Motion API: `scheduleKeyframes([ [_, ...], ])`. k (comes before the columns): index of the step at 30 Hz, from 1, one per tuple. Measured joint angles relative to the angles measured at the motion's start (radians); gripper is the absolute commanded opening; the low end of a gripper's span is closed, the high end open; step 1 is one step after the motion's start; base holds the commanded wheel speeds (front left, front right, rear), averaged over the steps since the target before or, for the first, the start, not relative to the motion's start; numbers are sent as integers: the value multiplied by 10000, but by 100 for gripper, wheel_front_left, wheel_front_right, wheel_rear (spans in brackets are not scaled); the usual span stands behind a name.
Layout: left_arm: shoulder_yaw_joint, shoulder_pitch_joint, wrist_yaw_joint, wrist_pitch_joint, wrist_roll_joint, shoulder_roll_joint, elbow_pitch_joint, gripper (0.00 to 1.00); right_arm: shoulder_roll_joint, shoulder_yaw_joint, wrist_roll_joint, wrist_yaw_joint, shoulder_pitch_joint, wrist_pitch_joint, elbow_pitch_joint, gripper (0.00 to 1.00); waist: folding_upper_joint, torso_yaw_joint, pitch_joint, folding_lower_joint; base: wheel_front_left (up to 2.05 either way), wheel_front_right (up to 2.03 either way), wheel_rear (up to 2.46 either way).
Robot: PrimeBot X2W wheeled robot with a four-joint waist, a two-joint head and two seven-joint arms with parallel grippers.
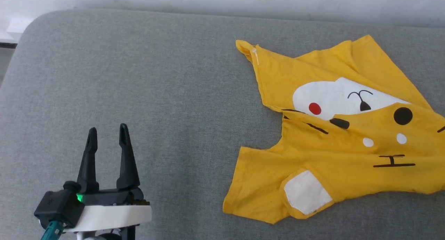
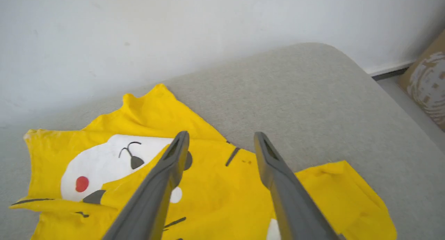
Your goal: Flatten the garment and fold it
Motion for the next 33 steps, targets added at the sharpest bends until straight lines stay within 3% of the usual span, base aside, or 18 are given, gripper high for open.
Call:
scheduleKeyframes([
  [6,-146,-31,-84,0,29,-2,31,100,-12,2740,-414,0,-527,577,178,100,0,238,46,0,0,0,0],
  [13,-311,-272,-161,0,23,0,111,100,-470,4964,-953,0,-1816,1273,1866,100,0,736,316,2,0,0,0],
  [17,-431,-425,-173,0,-52,2,182,100,-732,5720,-1104,0,-2484,1664,3216,100,0,1083,531,2,0,0,0],
  [23,-629,-583,-159,0,-224,0,288,100,-984,5831,-1684,4,-3139,2357,4673,100,0,1621,852,1,0,0,0],
  [24,-669,-617,-157,0,-251,0,293,100,-1055,5846,-1778,4,-3277,2493,4771,89,0,1710,902,0,0,0,0],
  [25,-715,-632,-153,0,-259,0,307,100,-1129,5869,-1848,2,-3380,2596,4826,27,0,1795,948,0,0,0,0],
  [26,-757,-642,-138,0,-272,2,336,100,-1187,5839,-1864,2,-3474,2591,4859,0,0,1878,992,1,0,0,0],
  [33,-978,-705,-33,0,-420,2,439,100,-1492,6065,-1992,0,-4182,2115,4939,0,0,2365,1171,3,0,0,0],
])
